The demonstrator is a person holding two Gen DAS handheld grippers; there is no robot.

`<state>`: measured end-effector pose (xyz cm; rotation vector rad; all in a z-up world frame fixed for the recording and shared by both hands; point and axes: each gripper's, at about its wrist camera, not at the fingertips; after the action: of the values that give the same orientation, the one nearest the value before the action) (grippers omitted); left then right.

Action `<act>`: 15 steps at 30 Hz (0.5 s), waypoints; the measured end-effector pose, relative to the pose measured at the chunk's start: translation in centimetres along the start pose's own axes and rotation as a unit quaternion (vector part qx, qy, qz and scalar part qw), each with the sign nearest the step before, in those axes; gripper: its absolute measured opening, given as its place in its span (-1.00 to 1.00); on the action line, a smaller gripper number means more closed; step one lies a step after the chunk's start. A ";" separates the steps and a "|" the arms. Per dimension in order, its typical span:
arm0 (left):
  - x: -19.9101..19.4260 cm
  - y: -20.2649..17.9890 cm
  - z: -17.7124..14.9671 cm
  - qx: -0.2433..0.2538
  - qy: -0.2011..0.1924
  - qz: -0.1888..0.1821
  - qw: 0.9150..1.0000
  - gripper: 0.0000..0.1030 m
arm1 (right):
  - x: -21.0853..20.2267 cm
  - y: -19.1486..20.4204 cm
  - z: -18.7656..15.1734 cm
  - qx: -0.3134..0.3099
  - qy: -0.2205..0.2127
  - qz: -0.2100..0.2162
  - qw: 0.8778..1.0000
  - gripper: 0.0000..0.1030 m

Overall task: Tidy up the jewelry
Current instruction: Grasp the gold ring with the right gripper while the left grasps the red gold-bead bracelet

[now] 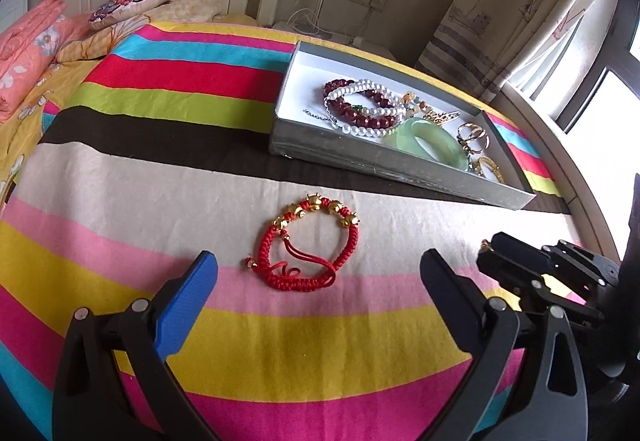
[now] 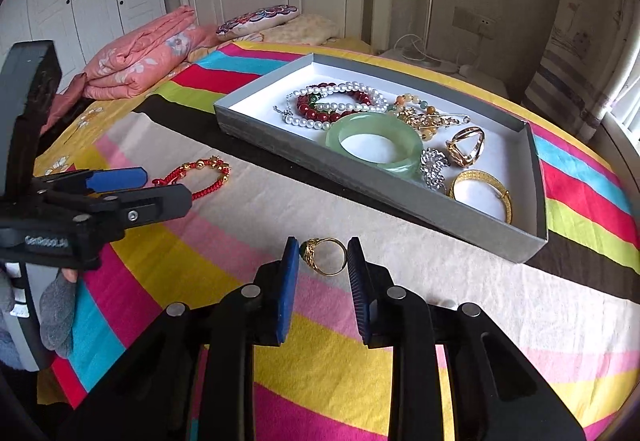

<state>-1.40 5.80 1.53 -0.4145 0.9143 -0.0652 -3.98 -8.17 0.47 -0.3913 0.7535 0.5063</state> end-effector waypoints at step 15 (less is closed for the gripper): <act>0.7 -1.3 -0.4 0.053 -0.020 0.049 0.997 -0.86 | -1.7 -0.3 -0.9 0.013 -0.030 0.020 0.999 -0.50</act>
<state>-1.08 4.36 1.25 -0.2725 0.8863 -0.0160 -5.39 -9.41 1.16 -0.3354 0.7097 0.5440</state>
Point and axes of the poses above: each gripper's, at about its wrist camera, not at the fingertips, and x roughly the way its jaws point, y to its left, z to its top, and after that the axes turned 14 degrees about -x, right-handed
